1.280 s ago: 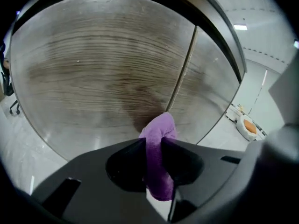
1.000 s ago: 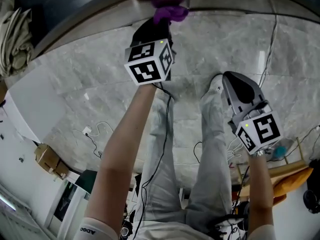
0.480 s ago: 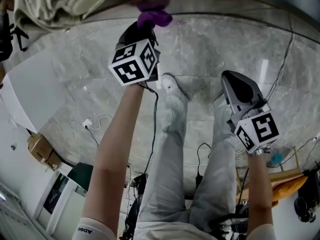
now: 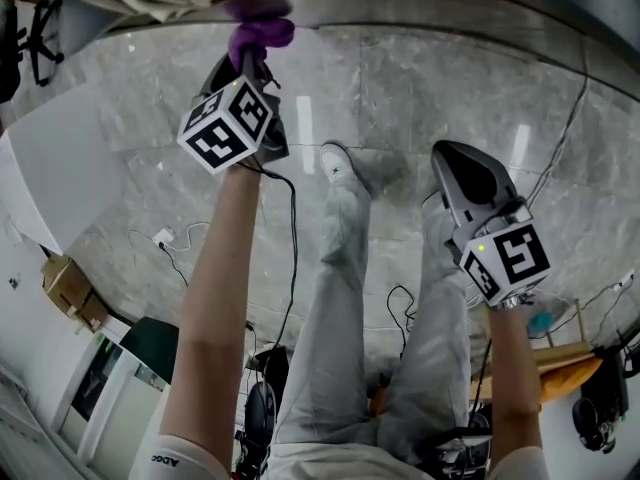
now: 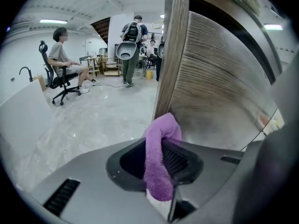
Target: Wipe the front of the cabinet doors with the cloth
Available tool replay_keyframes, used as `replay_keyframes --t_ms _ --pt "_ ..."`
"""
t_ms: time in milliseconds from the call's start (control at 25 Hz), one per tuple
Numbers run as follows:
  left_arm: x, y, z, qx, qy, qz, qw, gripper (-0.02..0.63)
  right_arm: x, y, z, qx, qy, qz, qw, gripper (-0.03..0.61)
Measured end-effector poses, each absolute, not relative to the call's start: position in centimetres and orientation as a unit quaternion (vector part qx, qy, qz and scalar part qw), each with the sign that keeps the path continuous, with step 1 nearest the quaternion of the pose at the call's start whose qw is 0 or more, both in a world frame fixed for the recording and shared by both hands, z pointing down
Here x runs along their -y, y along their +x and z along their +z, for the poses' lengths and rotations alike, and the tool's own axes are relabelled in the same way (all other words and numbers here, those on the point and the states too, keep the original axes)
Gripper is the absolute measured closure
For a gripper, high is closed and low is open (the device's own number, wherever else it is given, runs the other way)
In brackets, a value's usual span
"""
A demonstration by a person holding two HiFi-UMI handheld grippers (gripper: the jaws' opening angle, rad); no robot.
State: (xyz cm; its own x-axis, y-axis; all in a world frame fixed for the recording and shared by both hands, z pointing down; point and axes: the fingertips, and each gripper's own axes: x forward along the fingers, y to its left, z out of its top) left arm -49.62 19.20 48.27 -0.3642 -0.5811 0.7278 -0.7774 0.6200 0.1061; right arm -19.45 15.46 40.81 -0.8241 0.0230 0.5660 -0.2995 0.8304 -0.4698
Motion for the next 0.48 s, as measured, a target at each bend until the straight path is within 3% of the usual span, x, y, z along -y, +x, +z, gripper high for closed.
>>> replay_keyframes --t_ms 200,480 --pt "-18.3 -44.1 49.5 0.801 0.43 0.136 0.394 0.525 -13.4 -15.8 40.6 0.912 0.089 0.284 0.282 0.552" --pt "-11.8 -30.1 52.9 0.742 0.5 0.153 0.42 0.525 -11.4 -8.4 41.1 0.908 0.092 0.279 0.297 0.551"
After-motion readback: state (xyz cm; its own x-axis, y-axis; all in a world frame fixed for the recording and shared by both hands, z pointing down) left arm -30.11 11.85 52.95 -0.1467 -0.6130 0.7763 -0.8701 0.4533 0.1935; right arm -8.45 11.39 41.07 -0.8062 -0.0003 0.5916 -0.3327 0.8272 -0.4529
